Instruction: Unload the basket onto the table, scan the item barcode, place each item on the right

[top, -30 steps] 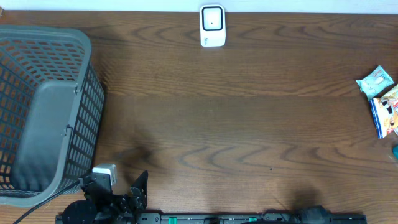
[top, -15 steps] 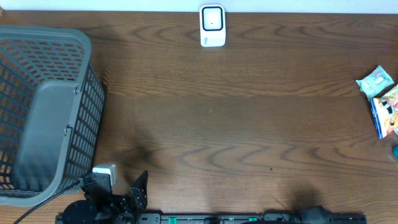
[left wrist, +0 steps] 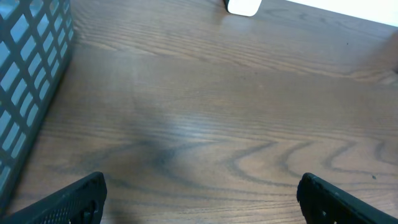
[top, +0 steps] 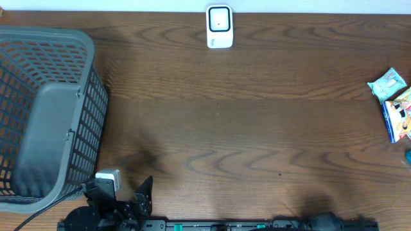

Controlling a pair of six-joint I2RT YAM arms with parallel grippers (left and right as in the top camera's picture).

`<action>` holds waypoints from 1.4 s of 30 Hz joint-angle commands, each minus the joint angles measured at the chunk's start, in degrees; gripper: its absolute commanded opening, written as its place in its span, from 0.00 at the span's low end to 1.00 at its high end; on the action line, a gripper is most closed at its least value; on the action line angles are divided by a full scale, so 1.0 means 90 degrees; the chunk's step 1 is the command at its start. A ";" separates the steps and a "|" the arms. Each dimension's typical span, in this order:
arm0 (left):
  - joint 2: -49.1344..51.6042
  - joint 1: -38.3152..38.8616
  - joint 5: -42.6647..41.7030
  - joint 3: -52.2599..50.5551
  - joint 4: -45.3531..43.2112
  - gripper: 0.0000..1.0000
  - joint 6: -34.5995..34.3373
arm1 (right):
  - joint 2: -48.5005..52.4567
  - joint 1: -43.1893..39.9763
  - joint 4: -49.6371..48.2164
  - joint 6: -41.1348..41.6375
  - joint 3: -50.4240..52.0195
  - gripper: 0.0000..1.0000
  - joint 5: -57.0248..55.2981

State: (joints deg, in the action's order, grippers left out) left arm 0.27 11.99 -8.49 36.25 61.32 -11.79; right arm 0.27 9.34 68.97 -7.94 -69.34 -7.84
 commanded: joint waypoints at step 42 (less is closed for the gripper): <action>0.0002 -0.0027 -0.0010 0.0032 -0.0015 0.98 0.0012 | 0.0017 0.0121 -0.1025 -0.0155 0.0750 0.99 -0.0005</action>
State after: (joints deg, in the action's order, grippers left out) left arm 0.27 11.99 -8.49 36.25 61.28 -11.79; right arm 0.30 9.89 64.25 -8.62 -67.00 -9.21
